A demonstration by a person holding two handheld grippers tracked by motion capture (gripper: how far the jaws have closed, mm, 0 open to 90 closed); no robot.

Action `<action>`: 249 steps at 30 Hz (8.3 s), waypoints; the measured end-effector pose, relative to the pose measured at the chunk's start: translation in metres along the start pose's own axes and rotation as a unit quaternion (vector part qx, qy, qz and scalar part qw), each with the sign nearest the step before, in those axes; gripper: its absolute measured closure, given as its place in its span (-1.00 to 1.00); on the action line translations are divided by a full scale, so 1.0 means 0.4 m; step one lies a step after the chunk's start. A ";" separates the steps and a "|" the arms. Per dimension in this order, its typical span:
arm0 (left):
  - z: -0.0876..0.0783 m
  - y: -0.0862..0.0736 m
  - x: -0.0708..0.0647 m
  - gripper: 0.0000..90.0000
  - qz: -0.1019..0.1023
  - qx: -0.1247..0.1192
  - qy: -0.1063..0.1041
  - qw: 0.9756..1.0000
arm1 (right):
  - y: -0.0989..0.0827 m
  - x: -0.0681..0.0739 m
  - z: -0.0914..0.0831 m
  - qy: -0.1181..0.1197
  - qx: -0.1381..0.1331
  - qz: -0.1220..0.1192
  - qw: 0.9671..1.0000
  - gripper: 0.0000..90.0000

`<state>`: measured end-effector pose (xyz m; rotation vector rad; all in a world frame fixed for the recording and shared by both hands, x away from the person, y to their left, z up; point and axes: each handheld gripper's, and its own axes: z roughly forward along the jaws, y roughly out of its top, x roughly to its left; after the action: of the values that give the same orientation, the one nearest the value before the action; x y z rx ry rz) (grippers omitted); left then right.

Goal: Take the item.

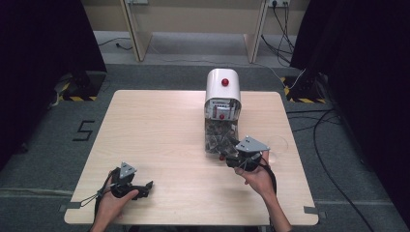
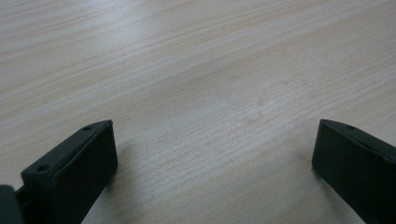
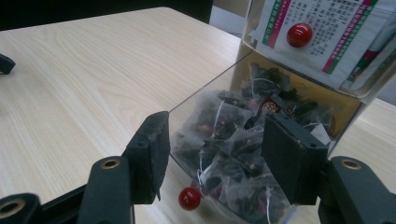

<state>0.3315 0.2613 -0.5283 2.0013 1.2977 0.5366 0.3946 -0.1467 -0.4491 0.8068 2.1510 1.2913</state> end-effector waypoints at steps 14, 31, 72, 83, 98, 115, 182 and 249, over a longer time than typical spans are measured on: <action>0.000 0.000 0.000 -1.00 0.000 0.000 0.000 1.000 | 0.024 -0.016 0.070 -0.005 0.003 0.003 1.000 -0.06; 0.000 0.000 0.000 -1.00 0.000 0.000 0.000 1.000 | 0.028 -0.022 0.144 -0.006 0.021 0.005 1.000 -0.06; 0.000 0.000 0.001 -1.00 0.001 -0.001 0.000 1.000 | 0.045 -0.024 0.110 0.004 -0.003 -0.020 1.000 1.00; 0.000 0.000 0.001 -1.00 0.001 -0.001 0.000 1.000 | 0.057 -0.043 0.076 -0.003 -0.025 -0.010 1.000 1.00; 0.000 0.000 0.001 -1.00 0.001 -0.001 0.000 1.000 | 0.065 -0.061 0.025 -0.014 -0.045 -0.003 0.999 1.00; 0.000 0.000 0.001 -1.00 0.001 -0.001 0.000 1.000 | 0.047 -0.075 -0.063 -0.036 -0.054 0.005 0.998 1.00; 0.000 -0.001 0.000 -1.00 0.001 -0.001 0.000 1.000 | -0.101 -0.257 -0.255 -0.175 -0.022 0.074 0.981 1.00; 0.000 -0.001 0.000 -1.00 0.001 -0.001 0.000 1.000 | -0.058 -0.090 -0.141 -0.072 0.011 0.058 0.996 -0.05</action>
<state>0.3314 0.2615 -0.5285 2.0015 1.2947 0.5377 0.3763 -0.2147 -0.4418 1.0147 2.0337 1.2280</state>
